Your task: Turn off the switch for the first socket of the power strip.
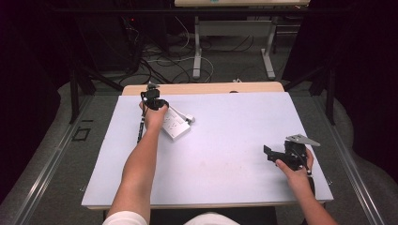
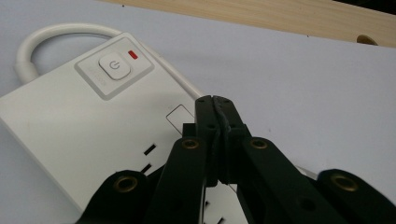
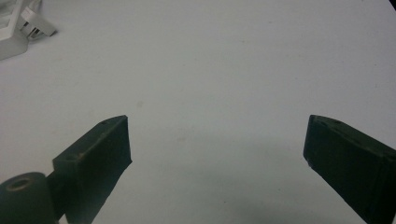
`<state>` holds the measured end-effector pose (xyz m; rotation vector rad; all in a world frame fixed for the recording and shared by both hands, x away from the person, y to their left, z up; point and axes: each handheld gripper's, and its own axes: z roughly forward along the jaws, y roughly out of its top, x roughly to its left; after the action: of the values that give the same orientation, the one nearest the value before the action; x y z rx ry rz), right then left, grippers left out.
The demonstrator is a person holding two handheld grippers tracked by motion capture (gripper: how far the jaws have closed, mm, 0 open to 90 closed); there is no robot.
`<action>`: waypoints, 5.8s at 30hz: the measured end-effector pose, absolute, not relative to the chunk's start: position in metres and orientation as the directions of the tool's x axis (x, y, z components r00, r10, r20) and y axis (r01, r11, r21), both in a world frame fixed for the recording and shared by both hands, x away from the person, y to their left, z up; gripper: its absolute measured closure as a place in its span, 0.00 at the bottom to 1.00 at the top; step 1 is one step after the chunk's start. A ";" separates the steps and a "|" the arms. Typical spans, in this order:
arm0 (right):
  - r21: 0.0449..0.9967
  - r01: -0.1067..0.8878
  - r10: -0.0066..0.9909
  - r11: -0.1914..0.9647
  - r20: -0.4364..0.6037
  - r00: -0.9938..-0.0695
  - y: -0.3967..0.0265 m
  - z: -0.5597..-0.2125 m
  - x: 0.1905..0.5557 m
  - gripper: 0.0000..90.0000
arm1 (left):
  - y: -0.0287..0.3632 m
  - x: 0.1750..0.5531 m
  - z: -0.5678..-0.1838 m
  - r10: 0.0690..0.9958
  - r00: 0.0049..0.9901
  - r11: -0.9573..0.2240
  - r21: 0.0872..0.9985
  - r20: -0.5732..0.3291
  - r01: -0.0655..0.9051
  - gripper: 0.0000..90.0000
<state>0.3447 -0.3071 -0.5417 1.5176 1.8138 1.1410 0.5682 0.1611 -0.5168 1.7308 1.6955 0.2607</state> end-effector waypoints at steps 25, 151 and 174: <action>0.846 0.534 0.959 0.016 0.137 -0.246 -0.308 -0.542 0.345 0.08 | 0.154 0.569 -0.525 0.950 0.114 0.080 0.578 -0.292 0.812 1.00; 0.860 0.509 0.943 0.045 0.131 -0.305 -0.307 -0.538 0.343 0.08 | 0.152 0.515 -0.455 0.929 0.286 -0.057 0.671 -0.237 0.739 0.47; 0.857 0.513 0.941 0.048 0.133 -0.310 -0.308 -0.538 0.342 0.08 | 0.151 0.480 -0.441 0.887 0.435 -0.216 0.694 -0.154 0.687 0.35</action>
<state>0.3416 -0.3075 -0.5377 1.4573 1.8599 1.1938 0.4796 0.1506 -0.4408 1.9786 1.3228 0.3600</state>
